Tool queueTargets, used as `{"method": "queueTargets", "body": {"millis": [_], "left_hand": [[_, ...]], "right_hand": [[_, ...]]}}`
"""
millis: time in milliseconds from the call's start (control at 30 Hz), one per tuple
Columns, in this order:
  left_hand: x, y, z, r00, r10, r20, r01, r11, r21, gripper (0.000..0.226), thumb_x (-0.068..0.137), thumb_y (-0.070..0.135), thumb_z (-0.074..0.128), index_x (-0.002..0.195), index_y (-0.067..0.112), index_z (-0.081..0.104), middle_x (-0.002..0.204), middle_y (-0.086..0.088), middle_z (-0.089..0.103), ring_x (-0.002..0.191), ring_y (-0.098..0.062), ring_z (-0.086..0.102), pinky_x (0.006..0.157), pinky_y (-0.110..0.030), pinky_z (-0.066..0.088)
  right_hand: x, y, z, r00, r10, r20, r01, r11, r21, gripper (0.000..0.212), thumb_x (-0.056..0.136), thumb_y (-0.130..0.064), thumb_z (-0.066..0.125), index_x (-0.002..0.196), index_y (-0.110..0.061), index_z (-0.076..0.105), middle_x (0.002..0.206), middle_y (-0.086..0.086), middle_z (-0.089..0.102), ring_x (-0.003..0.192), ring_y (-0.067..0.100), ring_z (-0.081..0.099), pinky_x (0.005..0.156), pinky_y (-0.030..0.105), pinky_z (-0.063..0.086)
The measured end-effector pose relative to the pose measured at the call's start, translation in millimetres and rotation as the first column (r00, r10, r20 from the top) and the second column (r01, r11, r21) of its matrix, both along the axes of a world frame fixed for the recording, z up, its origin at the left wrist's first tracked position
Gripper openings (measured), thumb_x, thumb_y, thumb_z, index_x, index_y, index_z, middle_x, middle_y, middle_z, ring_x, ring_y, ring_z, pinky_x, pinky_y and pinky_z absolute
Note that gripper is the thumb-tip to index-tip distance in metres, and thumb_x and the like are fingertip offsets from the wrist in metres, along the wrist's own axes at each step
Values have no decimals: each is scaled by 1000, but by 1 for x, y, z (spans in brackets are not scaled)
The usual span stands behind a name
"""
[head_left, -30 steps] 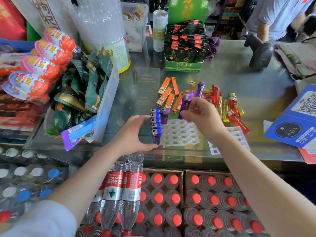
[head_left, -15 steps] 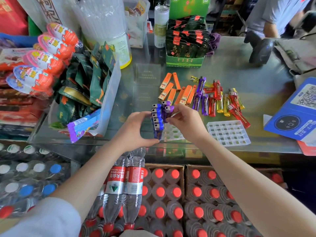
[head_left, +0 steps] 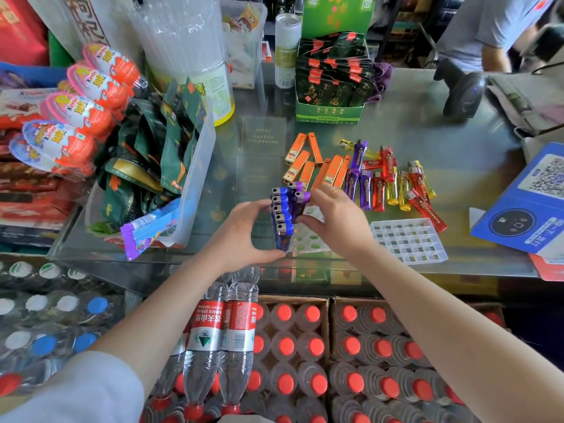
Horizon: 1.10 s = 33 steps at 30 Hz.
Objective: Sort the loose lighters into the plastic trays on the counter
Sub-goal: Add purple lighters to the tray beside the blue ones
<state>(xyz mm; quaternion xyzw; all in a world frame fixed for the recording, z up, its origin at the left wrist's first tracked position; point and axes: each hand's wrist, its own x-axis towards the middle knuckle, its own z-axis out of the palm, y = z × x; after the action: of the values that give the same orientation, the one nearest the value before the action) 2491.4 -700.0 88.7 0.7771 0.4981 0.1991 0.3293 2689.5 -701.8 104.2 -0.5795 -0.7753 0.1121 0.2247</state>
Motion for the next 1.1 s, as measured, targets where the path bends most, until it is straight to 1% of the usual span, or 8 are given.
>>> {"method": "queueTargets", "body": {"millis": [100,200,300,400,567,733,867,1100], "left_hand": [[3,6,-1,1000,-21,-23,21,1000,1,62,60,48,73,116,32,49,116,16,52,113,-6,42,96,-30,36],[6,6,2,1000,-29,-3,29,1000,-13,59,63,42,73,117,36,47,117,19,48,113,-2,38,93,-25,31],[7,5,5,999,-43,15,44,999,-28,56,66,38,72,115,40,44,117,21,46,113,-1,37,92,-25,30],[8,6,7,998,-57,4,57,998,-29,55,68,36,72,113,43,41,116,22,43,112,0,36,92,-25,30],[8,5,9,998,-56,-15,55,998,-41,66,69,36,73,125,39,38,120,24,38,114,5,32,94,-22,27],[7,8,6,999,-48,-26,46,997,-56,70,66,40,74,126,34,39,128,18,44,118,-1,38,97,-27,32],[6,5,7,999,-32,-23,31,998,-52,72,64,39,77,126,32,41,125,15,46,115,-1,39,96,-25,31],[7,-9,11,999,-10,38,10,1000,-9,67,62,31,81,114,37,39,111,24,43,105,3,38,85,-15,30]], "right_hand": [[22,10,7,993,-94,-69,90,995,-50,26,81,-23,66,103,-12,57,100,-5,54,90,11,52,71,26,47],[44,17,0,950,-310,-45,309,950,-37,14,87,-14,54,100,-9,57,104,5,58,90,24,56,64,28,44],[54,20,-2,883,-470,21,469,879,-85,23,91,-14,48,111,-6,53,116,13,54,97,31,55,66,30,41],[56,28,2,848,-513,131,529,837,-144,27,92,-16,46,115,-2,49,121,18,51,99,36,56,69,34,41],[53,38,5,816,-542,202,576,793,-196,19,92,-7,42,106,4,50,108,22,56,88,37,58,62,33,38],[57,46,5,825,-558,93,557,773,-302,7,86,-5,49,84,-2,54,82,16,62,60,26,51,43,23,30],[60,38,16,837,-544,-68,475,781,-406,13,84,-11,55,71,-8,53,60,4,54,53,19,50,46,23,33],[25,-7,32,774,-324,-544,181,937,-300,13,81,-14,66,82,-23,56,78,-6,64,64,16,59,62,26,52]]}}
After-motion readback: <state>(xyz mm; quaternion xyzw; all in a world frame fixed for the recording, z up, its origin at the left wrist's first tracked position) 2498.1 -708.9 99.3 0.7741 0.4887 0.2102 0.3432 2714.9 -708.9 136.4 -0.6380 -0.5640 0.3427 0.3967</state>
